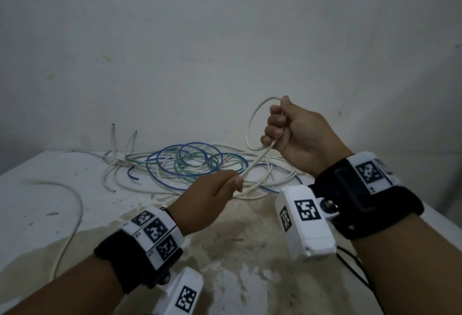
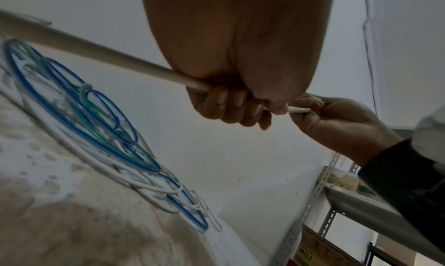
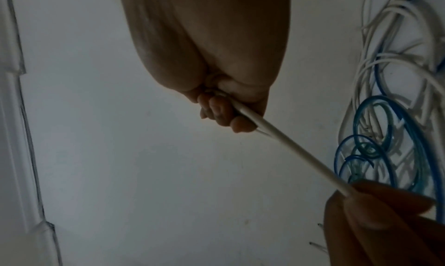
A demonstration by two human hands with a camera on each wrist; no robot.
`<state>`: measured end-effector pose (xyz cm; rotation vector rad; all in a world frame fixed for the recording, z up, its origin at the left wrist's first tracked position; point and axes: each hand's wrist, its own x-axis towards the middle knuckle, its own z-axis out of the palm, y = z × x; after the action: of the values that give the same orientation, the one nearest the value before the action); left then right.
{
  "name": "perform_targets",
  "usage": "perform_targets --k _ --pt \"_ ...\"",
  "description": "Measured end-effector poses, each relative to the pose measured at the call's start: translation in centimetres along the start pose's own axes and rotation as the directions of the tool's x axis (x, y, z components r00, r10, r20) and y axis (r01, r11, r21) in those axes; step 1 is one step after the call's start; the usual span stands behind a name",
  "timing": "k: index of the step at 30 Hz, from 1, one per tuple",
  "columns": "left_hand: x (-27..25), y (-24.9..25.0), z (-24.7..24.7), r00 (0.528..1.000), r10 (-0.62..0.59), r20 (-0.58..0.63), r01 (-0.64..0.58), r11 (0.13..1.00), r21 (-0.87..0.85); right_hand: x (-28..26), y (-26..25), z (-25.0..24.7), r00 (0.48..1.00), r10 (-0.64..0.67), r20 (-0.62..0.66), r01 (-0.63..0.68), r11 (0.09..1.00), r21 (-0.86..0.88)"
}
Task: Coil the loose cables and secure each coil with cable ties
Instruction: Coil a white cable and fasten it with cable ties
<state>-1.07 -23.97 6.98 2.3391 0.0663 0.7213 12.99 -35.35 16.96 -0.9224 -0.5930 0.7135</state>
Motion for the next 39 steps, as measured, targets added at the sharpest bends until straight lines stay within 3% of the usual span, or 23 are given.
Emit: perform_targets --k 4,9,12,14,17,20,22,23,25,27,28,30,32,35,37,39 --pt "0.4 -1.3 0.5 0.998 0.034 0.047 -0.037 0.998 0.056 -0.4 -1.2 -1.0 0.998 -0.060 -0.030 0.062 0.994 0.088" --pt "0.9 -2.3 0.1 0.995 -0.030 0.099 0.017 0.991 0.134 -0.8 -2.5 -2.5 0.996 -0.067 -0.063 0.074 0.992 0.106" --pt "2.1 -3.4 -1.5 0.976 -0.149 0.159 0.113 0.969 0.218 -1.1 -2.2 -3.0 1.000 -0.018 -0.002 0.018 0.999 0.034" --pt "2.9 -4.2 -3.2 0.960 -0.243 0.141 0.192 0.934 0.300 -1.5 -2.2 -3.4 0.999 -0.014 0.049 0.014 1.000 -0.009" --pt "4.3 -4.3 -5.5 0.954 -0.289 0.085 0.227 0.875 0.427 -2.1 -1.6 -3.5 0.993 -0.049 0.105 0.062 0.989 -0.133" --pt "6.2 -3.5 -7.5 0.950 -0.312 -0.020 0.262 0.758 0.597 -2.5 0.2 -3.3 0.982 -0.037 0.186 0.098 0.939 -0.331" --pt "7.6 -2.2 -8.2 0.930 -0.363 -0.051 0.314 0.716 0.623 -2.4 1.9 -3.2 0.974 -0.055 0.218 0.157 0.859 -0.487" --pt "8.3 -1.5 -8.3 0.911 -0.408 -0.064 0.377 0.757 0.534 -2.2 2.9 -3.2 0.975 -0.076 0.211 0.184 0.811 -0.556" --pt "9.1 -0.1 -8.0 0.844 -0.532 -0.064 0.535 0.843 0.058 -1.7 4.7 -3.1 0.975 -0.141 0.174 0.221 0.721 -0.656" --pt "9.4 1.4 -7.7 0.805 -0.593 -0.005 0.543 0.741 -0.396 -1.1 6.2 -2.9 0.969 -0.215 0.125 0.236 0.640 -0.731" --pt "9.4 2.2 -7.4 0.810 -0.587 0.015 0.514 0.696 -0.501 -0.8 6.7 -2.7 0.968 -0.237 0.086 0.220 0.628 -0.747" --pt "9.1 3.6 -6.3 0.835 -0.550 0.022 0.455 0.668 -0.589 -0.3 7.3 -1.9 0.973 -0.230 -0.002 0.161 0.690 -0.706" --pt "8.6 4.8 -4.8 0.862 -0.507 0.004 0.400 0.676 -0.618 0.2 7.2 -0.9 0.983 -0.174 -0.056 0.111 0.813 -0.571" --pt "7.5 5.5 -2.8 0.897 -0.441 -0.022 0.342 0.724 -0.599 0.7 6.6 0.5 0.995 -0.090 -0.045 0.072 0.947 -0.315" --pt "6.9 5.3 -2.2 0.916 -0.393 -0.080 0.284 0.776 -0.564 0.9 6.1 1.0 0.996 -0.085 -0.008 0.078 0.953 -0.294" --pt "6.4 4.8 -2.0 0.936 -0.319 -0.149 0.216 0.855 -0.472 1.0 5.7 1.2 0.995 -0.098 0.006 0.092 0.915 -0.392"
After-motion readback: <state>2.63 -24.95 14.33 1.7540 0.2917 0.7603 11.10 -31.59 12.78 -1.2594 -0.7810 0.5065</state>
